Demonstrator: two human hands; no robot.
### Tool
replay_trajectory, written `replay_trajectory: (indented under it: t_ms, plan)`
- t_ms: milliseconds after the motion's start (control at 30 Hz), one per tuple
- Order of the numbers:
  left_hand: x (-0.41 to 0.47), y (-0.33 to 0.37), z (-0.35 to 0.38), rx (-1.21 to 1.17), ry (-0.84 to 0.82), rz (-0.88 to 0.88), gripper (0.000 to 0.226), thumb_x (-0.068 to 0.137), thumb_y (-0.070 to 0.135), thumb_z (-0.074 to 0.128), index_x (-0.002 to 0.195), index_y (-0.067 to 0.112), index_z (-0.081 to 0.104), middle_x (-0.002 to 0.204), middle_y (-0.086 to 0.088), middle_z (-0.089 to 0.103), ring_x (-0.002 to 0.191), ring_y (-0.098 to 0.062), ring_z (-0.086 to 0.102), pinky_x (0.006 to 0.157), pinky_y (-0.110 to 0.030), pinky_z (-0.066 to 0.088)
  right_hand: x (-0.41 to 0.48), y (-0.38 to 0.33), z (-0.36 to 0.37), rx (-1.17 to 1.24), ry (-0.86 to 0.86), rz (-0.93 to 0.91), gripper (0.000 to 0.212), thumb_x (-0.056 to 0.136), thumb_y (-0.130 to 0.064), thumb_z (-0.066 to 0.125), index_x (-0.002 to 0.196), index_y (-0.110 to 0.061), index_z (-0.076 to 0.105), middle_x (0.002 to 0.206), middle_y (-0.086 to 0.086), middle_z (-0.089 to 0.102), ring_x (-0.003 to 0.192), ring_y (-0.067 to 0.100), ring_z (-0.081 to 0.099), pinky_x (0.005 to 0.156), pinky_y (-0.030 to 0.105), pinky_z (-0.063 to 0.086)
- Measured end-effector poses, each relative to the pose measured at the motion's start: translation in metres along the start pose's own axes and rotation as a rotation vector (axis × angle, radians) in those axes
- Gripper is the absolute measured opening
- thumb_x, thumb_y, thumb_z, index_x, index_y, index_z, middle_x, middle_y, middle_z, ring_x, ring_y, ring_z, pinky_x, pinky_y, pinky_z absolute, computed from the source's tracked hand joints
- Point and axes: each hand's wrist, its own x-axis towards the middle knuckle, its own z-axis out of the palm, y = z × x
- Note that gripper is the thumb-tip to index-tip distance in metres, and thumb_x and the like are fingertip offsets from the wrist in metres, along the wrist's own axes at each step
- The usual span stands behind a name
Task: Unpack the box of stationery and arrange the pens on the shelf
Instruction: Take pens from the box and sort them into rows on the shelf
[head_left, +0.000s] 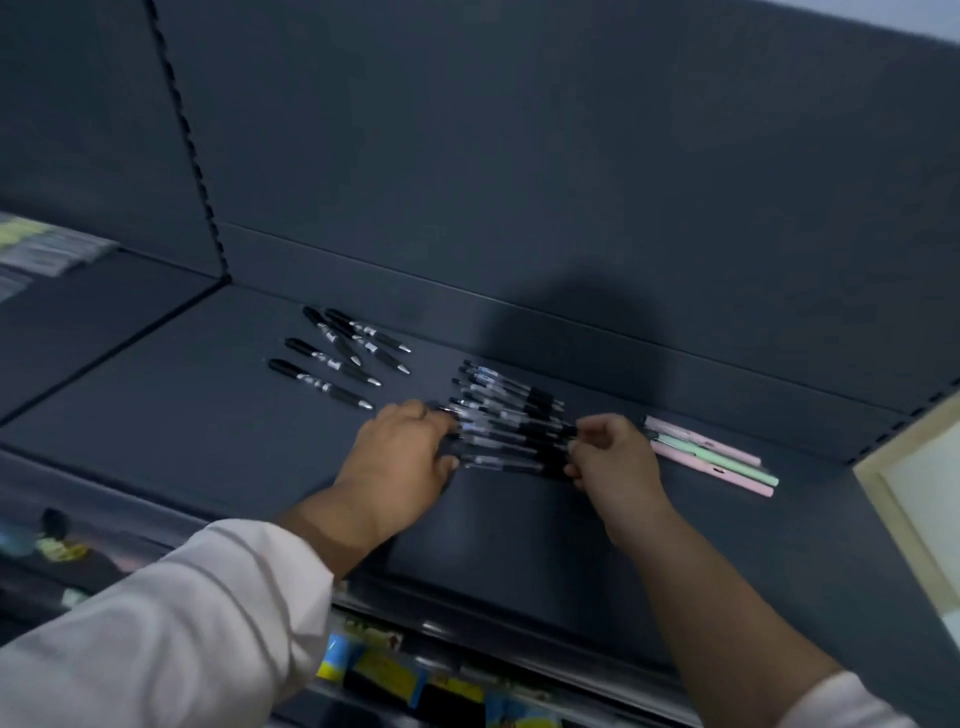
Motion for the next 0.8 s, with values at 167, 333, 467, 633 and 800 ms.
replay_trajectory:
  t_ms: [167,333,467,633,800]
  plan:
    - [-0.04,-0.041,-0.026,0.05,0.034,-0.026,0.045,0.089,0.038,0.054,0.133,0.027,0.048,0.125,0.0,0.05,0.12,-0.023,0.041,0.098,-0.028,0.032,-0.035,-0.025,0.039,-0.449,-0.109,-0.335,0.022,0.089,-0.011,0.058,0.11,-0.013,0.061,0.106,-0.002,0.059,0.098,0.014,0.057,0.09,0.023,0.043]
    - [-0.098,-0.109,-0.064,0.104,0.122,-0.071,0.041,0.079,0.031,0.067,0.117,0.018,0.062,0.108,-0.008,0.06,0.104,-0.034,0.054,0.09,-0.037,0.044,-0.09,-0.058,0.114,-0.756,-0.232,-0.691,0.031,0.093,-0.023,0.055,0.123,-0.015,0.056,0.125,0.004,0.053,0.117,0.021,0.046,0.1,0.031,0.037]
    - [-0.155,-0.175,-0.109,0.244,0.213,-0.128,0.033,0.069,0.033,0.06,0.096,0.015,0.068,0.085,-0.008,0.061,0.081,-0.034,0.061,0.071,-0.038,0.051,-0.136,-0.085,0.188,-0.936,-0.294,-0.876,0.046,0.097,-0.038,0.045,0.141,-0.022,0.041,0.15,0.0,0.032,0.14,0.02,0.022,0.115,0.037,0.019]
    - [-0.239,-0.26,-0.155,0.381,0.205,-0.31,0.044,0.064,0.038,0.044,0.093,0.015,0.067,0.093,-0.008,0.064,0.085,-0.032,0.062,0.072,-0.038,0.051,-0.196,-0.113,0.289,-0.949,-0.367,-1.043,0.048,0.091,-0.038,0.057,0.133,-0.017,0.052,0.146,0.01,0.042,0.137,0.032,0.034,0.109,0.047,0.027]
    - [-0.324,-0.33,-0.197,0.42,0.138,-0.581,0.041,0.075,0.038,0.06,0.11,0.018,0.062,0.113,-0.006,0.06,0.102,-0.031,0.057,0.085,-0.039,0.044,-0.261,-0.138,0.38,-0.859,-0.536,-1.105,0.05,0.075,-0.035,0.065,0.12,-0.013,0.063,0.131,0.015,0.056,0.122,0.037,0.051,0.1,0.052,0.037]
